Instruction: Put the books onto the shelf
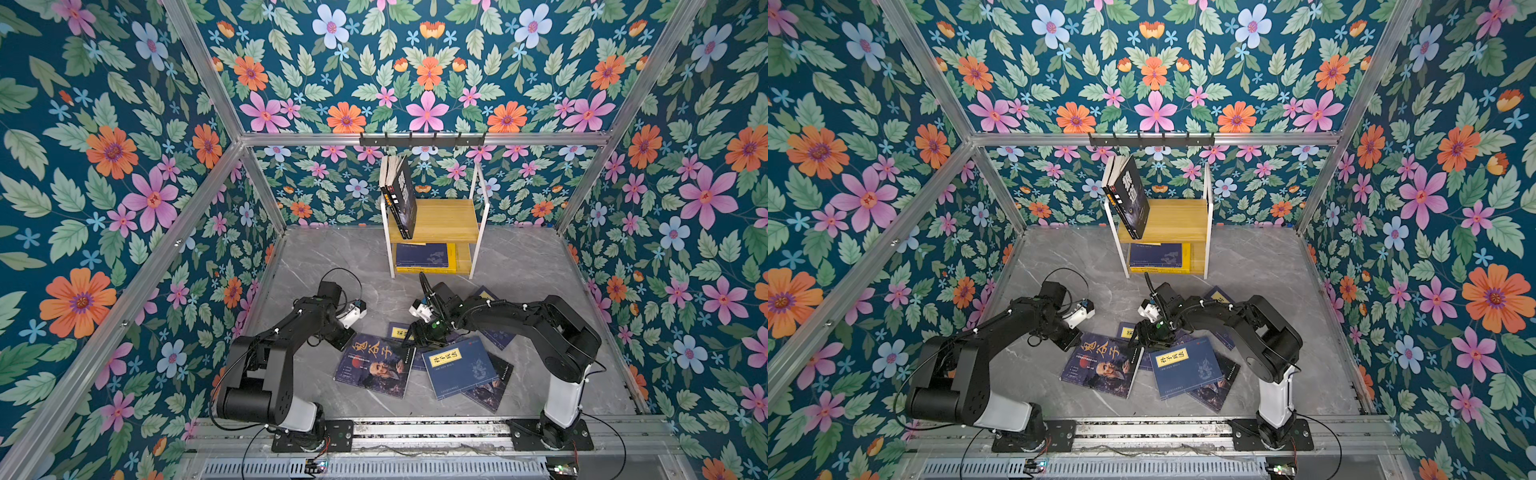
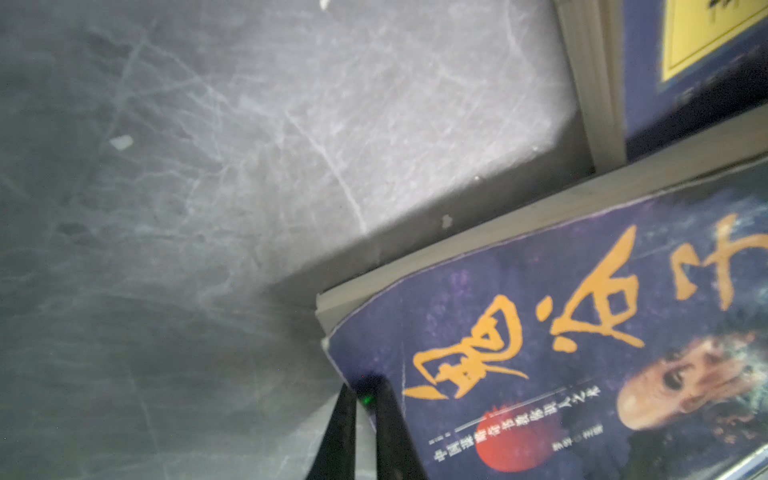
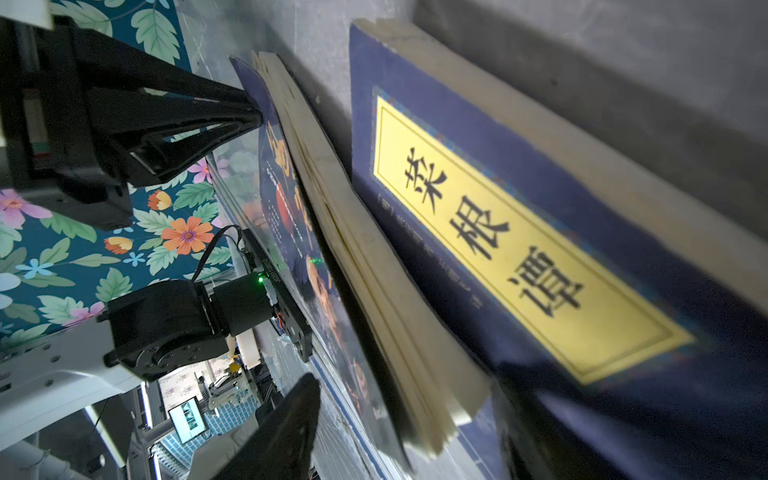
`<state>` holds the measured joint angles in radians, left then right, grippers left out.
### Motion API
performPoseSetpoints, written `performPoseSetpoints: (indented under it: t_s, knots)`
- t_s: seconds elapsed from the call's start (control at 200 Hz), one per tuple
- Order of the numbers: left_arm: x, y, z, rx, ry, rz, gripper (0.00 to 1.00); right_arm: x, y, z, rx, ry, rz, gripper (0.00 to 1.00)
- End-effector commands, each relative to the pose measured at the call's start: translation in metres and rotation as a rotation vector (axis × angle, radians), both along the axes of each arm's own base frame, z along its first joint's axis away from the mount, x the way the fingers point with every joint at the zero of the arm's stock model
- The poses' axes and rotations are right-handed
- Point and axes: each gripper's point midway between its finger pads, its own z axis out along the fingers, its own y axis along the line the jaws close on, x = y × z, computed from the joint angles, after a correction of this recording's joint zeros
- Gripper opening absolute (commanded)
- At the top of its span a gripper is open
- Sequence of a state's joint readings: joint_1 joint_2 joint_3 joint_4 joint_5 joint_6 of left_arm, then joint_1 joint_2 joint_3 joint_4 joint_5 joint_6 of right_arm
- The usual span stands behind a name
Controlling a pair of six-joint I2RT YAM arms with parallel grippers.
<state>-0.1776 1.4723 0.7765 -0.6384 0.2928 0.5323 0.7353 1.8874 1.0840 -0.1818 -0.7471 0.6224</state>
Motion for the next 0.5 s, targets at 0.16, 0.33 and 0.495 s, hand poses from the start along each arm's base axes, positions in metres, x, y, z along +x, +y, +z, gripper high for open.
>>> performPoseSetpoints:
  t_s: [0.16, 0.33, 0.495]
  knots:
    - [-0.008, -0.003, -0.003, -0.013, 0.030, -0.012, 0.12, -0.002, 0.014, 0.007, 0.070, 0.063, 0.039, 0.61]
    - [-0.008, -0.003, -0.002, -0.014, 0.028, -0.010, 0.11, 0.004, 0.019, 0.015, 0.096, 0.052, 0.040, 0.52]
    - [-0.007, -0.003, -0.002, -0.013, 0.027, -0.009, 0.11, 0.005, 0.022, 0.016, 0.113, 0.060, 0.045, 0.39]
